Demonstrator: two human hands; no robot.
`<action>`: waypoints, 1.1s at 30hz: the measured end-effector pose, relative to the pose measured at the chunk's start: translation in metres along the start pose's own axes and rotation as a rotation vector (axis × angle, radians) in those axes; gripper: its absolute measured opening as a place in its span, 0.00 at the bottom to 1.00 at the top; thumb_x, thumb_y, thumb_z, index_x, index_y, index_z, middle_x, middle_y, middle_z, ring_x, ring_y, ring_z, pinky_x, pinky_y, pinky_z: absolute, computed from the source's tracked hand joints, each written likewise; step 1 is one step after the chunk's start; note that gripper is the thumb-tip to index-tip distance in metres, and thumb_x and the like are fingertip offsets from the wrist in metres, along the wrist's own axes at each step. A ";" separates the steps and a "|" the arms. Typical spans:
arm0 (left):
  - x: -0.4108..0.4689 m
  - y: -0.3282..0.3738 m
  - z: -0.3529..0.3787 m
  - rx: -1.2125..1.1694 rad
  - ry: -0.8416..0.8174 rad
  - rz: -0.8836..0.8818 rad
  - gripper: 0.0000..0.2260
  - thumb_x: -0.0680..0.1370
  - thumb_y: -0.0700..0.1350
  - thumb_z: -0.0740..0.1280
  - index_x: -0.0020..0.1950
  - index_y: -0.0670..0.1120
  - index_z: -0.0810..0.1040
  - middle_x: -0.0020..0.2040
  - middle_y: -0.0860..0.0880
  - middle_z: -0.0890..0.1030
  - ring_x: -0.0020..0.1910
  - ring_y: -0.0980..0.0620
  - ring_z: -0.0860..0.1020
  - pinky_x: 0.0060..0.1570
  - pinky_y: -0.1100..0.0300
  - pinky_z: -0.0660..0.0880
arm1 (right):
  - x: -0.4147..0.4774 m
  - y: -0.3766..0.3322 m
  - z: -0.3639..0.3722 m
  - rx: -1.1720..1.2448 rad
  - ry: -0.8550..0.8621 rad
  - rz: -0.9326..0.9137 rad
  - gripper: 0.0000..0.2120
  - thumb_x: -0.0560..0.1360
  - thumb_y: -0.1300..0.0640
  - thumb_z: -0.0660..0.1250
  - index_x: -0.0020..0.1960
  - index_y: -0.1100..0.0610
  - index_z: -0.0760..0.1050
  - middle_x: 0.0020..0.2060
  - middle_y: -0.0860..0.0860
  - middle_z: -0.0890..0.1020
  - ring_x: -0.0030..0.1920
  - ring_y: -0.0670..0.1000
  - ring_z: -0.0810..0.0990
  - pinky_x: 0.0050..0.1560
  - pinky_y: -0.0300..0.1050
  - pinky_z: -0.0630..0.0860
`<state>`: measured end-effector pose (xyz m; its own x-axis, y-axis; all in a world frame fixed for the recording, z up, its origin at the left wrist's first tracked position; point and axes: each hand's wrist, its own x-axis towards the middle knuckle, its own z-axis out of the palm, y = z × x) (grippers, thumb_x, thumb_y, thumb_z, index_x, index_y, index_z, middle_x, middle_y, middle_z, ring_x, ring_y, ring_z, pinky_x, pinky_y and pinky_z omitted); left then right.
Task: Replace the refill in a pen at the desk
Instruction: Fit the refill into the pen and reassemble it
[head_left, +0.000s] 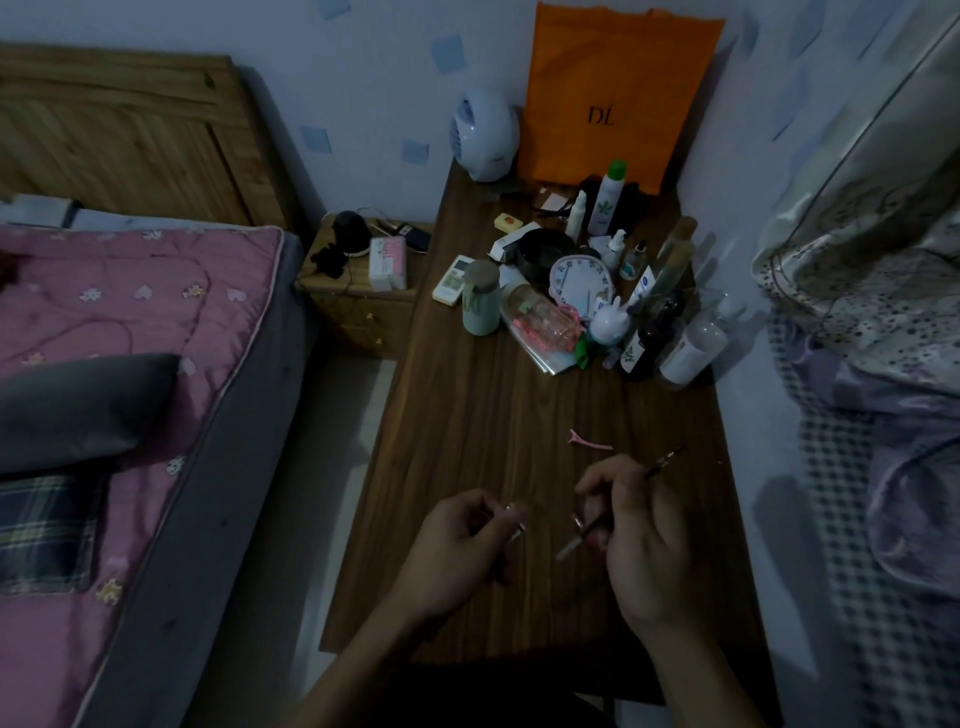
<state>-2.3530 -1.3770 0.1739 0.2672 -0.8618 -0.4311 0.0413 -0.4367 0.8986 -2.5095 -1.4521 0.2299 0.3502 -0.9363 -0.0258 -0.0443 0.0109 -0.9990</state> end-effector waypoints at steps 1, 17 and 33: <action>-0.001 0.001 0.001 -0.001 0.017 0.003 0.12 0.73 0.59 0.69 0.38 0.51 0.79 0.31 0.48 0.82 0.28 0.51 0.81 0.30 0.60 0.77 | -0.001 0.001 0.001 0.010 -0.003 0.014 0.21 0.76 0.33 0.55 0.37 0.45 0.78 0.29 0.50 0.73 0.29 0.46 0.71 0.28 0.37 0.68; -0.012 0.011 0.005 -0.082 -0.006 0.168 0.07 0.78 0.42 0.69 0.41 0.40 0.78 0.34 0.44 0.79 0.32 0.54 0.77 0.32 0.65 0.74 | -0.003 0.023 0.008 -0.002 0.114 0.069 0.17 0.83 0.56 0.58 0.38 0.47 0.76 0.33 0.51 0.83 0.33 0.48 0.84 0.33 0.38 0.79; -0.015 0.010 0.001 0.040 -0.045 0.271 0.05 0.72 0.44 0.75 0.41 0.53 0.81 0.35 0.56 0.82 0.35 0.62 0.77 0.35 0.70 0.71 | 0.000 0.018 0.002 0.132 0.111 0.149 0.12 0.79 0.48 0.62 0.38 0.46 0.77 0.35 0.47 0.81 0.33 0.49 0.83 0.34 0.42 0.79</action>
<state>-2.3573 -1.3688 0.1886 0.2203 -0.9588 -0.1795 -0.0639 -0.1978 0.9782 -2.5078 -1.4513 0.2119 0.2437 -0.9536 -0.1769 0.0373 0.1915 -0.9808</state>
